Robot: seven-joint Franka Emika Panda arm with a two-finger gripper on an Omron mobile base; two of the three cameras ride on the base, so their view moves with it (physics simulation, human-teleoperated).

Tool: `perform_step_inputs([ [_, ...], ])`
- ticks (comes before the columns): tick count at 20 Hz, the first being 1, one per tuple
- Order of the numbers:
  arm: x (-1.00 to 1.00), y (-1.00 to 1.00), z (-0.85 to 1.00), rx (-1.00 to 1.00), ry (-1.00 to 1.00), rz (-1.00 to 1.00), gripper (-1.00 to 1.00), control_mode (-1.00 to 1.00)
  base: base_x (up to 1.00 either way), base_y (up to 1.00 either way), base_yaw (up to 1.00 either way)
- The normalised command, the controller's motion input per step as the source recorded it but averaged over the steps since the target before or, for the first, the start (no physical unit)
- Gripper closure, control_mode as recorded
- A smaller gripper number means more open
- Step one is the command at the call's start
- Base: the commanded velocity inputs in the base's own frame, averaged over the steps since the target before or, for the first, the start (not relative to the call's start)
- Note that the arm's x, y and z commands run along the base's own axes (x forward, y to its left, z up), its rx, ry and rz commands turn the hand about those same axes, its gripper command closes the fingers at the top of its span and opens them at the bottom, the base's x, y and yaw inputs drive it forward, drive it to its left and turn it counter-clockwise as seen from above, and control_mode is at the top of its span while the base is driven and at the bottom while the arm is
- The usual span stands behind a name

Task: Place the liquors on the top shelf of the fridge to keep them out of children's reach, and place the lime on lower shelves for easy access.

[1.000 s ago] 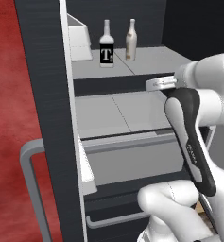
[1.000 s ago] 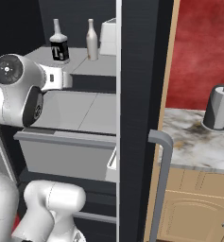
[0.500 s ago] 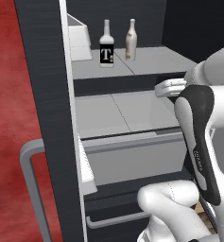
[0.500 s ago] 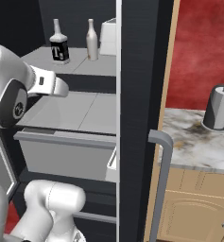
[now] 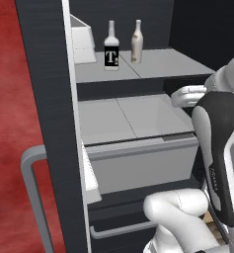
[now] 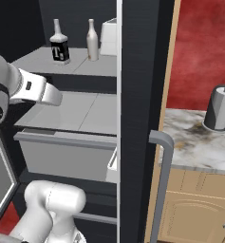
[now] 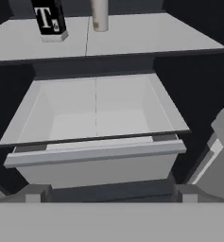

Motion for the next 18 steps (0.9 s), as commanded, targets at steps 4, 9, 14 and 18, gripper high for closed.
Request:
perform_step_inputs([
  [4,-0.54,0.0,-0.02,0.0,0.0,-0.07,-1.0,-1.0,0.0,0.0,0.0],
  [9,-0.4,0.0,-0.16,0.0,0.0,-0.03,-1.0,1.0,-0.19,0.0,-0.01],
  [14,0.0,0.0,0.0,0.0,0.0,0.0,-1.0,1.0,-0.22,-0.03,-0.01],
  [18,0.0,0.0,0.0,0.0,0.0,0.0,-1.0,1.0,-0.29,-0.05,0.0],
])
